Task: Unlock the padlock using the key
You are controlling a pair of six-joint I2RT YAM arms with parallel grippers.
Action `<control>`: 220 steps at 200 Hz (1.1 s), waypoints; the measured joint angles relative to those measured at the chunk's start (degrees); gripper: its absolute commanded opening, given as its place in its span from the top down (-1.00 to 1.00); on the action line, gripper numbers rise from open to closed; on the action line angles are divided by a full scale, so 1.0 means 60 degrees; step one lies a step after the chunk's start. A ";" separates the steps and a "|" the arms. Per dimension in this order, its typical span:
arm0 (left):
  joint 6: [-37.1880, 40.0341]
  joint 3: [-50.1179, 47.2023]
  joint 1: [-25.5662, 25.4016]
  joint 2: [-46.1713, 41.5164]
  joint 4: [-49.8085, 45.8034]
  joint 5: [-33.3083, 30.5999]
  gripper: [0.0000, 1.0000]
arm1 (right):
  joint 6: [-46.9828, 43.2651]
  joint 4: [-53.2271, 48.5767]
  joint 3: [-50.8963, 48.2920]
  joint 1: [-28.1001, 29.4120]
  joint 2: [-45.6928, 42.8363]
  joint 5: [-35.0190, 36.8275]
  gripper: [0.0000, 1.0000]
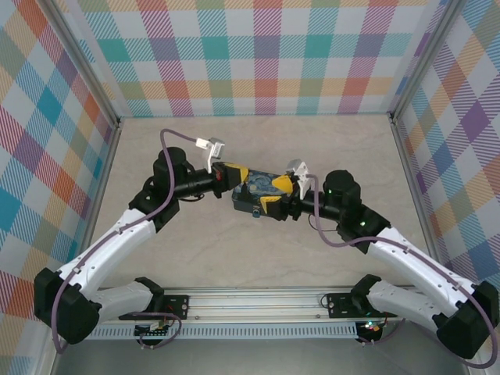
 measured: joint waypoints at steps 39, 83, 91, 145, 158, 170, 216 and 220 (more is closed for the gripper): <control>0.0171 0.0372 -0.0379 0.0437 0.0080 0.0182 1.00 | 0.1770 0.1523 -0.0153 -0.0160 0.0681 -0.1643 -0.40; 0.0171 0.0375 -0.0488 0.0506 0.0120 0.0331 1.00 | 0.2459 0.2572 -0.0146 -0.0208 0.1268 -0.1927 -0.25; 0.0168 0.0375 -0.0492 0.0506 0.0168 0.0357 1.00 | 0.2532 0.2692 -0.0146 -0.0237 0.1370 -0.1923 -0.22; 0.0168 0.0375 -0.0525 0.0495 0.0255 0.0426 1.00 | 0.2820 0.3213 -0.0149 -0.0514 0.1530 -0.1654 -0.11; 0.0168 0.0375 -0.0532 0.0488 0.0259 0.0444 1.00 | 0.2925 0.3348 -0.0149 -0.0597 0.1530 -0.1625 -0.04; 0.0168 0.0375 -0.0532 0.0484 0.0259 0.0470 1.00 | 0.2965 0.3413 -0.0149 -0.0612 0.1530 -0.1632 0.04; 0.0168 0.0375 -0.0532 0.0484 0.0259 0.0470 1.00 | 0.3060 0.3581 -0.0146 -0.0648 0.1741 -0.1814 0.26; 0.0168 0.0375 -0.0532 0.0484 0.0259 0.0466 1.00 | 0.3089 0.3581 -0.0146 -0.0648 0.1763 -0.1832 0.28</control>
